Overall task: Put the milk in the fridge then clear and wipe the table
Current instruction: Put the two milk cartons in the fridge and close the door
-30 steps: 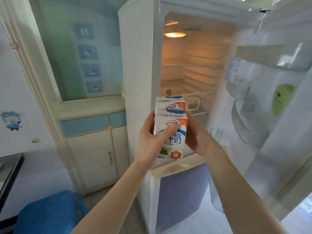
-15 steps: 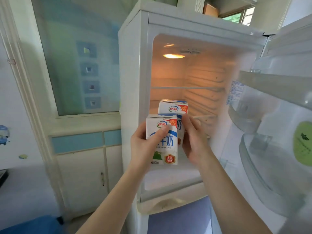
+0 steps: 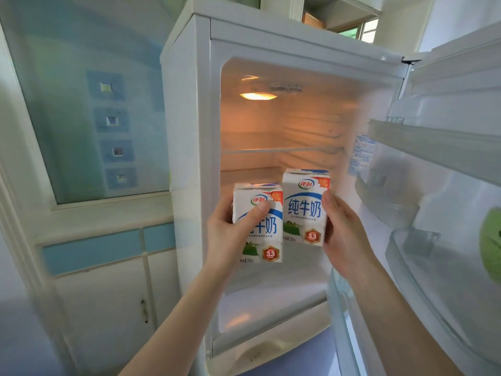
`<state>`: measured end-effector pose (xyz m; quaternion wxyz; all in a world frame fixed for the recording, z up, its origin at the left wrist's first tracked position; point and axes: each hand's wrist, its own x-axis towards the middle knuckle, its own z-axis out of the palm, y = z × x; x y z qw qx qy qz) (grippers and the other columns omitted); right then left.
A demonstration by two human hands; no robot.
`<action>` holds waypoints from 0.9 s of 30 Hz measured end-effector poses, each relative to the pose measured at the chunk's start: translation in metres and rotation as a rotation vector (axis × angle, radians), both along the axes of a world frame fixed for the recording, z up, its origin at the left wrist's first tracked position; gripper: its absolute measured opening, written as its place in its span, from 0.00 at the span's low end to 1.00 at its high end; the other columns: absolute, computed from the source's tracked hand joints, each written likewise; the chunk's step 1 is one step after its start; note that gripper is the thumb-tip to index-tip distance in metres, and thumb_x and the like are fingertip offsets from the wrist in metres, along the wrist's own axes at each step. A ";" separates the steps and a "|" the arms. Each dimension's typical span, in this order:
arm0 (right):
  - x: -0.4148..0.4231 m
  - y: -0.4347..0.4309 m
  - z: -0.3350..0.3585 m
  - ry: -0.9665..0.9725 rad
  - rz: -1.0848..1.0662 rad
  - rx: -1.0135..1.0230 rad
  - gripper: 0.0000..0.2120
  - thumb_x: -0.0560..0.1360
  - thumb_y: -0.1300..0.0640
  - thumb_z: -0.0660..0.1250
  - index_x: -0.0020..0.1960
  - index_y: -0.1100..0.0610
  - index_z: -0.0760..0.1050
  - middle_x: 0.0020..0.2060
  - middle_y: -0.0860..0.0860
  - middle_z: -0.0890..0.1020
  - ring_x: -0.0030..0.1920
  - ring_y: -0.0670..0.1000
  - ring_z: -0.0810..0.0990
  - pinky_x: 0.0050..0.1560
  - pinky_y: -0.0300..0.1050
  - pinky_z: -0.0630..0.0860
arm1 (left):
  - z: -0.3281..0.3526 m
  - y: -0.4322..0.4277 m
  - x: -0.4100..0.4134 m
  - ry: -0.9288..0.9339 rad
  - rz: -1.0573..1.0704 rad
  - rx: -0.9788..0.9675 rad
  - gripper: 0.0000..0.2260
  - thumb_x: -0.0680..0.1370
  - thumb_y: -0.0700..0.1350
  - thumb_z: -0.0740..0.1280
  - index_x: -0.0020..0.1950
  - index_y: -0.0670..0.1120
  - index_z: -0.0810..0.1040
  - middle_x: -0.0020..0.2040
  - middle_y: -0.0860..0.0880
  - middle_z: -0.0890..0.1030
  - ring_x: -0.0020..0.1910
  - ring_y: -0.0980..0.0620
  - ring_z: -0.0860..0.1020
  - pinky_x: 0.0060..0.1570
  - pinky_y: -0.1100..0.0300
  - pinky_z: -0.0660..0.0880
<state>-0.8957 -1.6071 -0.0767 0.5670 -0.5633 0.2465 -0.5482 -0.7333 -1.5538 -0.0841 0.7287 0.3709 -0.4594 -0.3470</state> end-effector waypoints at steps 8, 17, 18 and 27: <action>-0.047 -0.011 -0.001 -0.059 -0.084 0.020 0.36 0.56 0.37 0.75 0.57 0.55 0.76 0.52 0.55 0.83 0.53 0.55 0.82 0.43 0.45 0.81 | 0.005 -0.029 -0.009 -0.054 -0.037 -0.014 0.13 0.62 0.49 0.75 0.44 0.53 0.77 0.38 0.55 0.84 0.37 0.55 0.83 0.36 0.60 0.80; -0.051 -0.031 -0.015 -0.064 -0.172 0.053 0.29 0.63 0.40 0.67 0.59 0.55 0.75 0.54 0.56 0.83 0.53 0.56 0.82 0.41 0.46 0.80 | -0.001 -0.068 -0.019 -0.047 -0.125 0.010 0.13 0.68 0.43 0.74 0.49 0.48 0.76 0.44 0.49 0.84 0.43 0.48 0.83 0.43 0.53 0.81; -0.049 -0.035 -0.017 -0.069 -0.171 0.057 0.28 0.63 0.39 0.67 0.58 0.54 0.76 0.53 0.56 0.83 0.53 0.56 0.82 0.41 0.46 0.80 | -0.002 -0.071 -0.018 -0.050 -0.127 0.012 0.13 0.68 0.43 0.74 0.51 0.48 0.76 0.45 0.48 0.84 0.43 0.49 0.83 0.42 0.53 0.81; -0.021 -0.100 -0.040 -0.006 -0.170 0.125 0.25 0.69 0.42 0.60 0.62 0.54 0.73 0.53 0.56 0.83 0.52 0.56 0.82 0.46 0.50 0.81 | -0.016 -0.119 -0.004 -0.037 -0.051 0.084 0.13 0.70 0.45 0.72 0.51 0.52 0.72 0.47 0.50 0.82 0.43 0.50 0.82 0.39 0.56 0.81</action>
